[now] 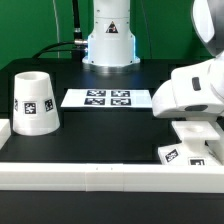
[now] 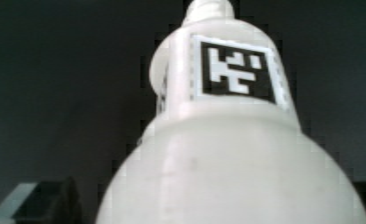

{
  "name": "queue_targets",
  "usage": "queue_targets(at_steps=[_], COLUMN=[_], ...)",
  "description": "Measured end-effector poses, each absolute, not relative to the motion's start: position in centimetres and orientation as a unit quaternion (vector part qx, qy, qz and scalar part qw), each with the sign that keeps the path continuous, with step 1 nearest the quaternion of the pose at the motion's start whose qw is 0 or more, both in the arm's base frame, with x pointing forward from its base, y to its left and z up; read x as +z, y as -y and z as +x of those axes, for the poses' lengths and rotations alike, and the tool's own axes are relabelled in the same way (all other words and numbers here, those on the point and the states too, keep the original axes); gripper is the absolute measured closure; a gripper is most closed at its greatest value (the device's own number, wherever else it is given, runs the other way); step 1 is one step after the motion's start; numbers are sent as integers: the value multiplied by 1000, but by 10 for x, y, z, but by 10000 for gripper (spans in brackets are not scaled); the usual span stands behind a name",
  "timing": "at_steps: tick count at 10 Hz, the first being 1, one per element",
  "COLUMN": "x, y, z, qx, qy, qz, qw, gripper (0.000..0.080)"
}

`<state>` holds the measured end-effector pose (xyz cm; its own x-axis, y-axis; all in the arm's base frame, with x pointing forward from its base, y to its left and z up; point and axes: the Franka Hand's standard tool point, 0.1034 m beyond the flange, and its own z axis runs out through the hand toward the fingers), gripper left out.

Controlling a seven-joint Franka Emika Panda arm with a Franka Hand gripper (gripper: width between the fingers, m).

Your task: Assemble lamp

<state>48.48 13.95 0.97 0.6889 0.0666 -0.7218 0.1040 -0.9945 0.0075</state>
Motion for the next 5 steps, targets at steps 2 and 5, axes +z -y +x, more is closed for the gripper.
queue_targets(at_steps=[2,5], x=[10,11], y=[-140,-140], z=[485,486], qx=[-392,-390], qy=[-47,-47], qz=[919,919], qw=[24,23], gripper=[223,223])
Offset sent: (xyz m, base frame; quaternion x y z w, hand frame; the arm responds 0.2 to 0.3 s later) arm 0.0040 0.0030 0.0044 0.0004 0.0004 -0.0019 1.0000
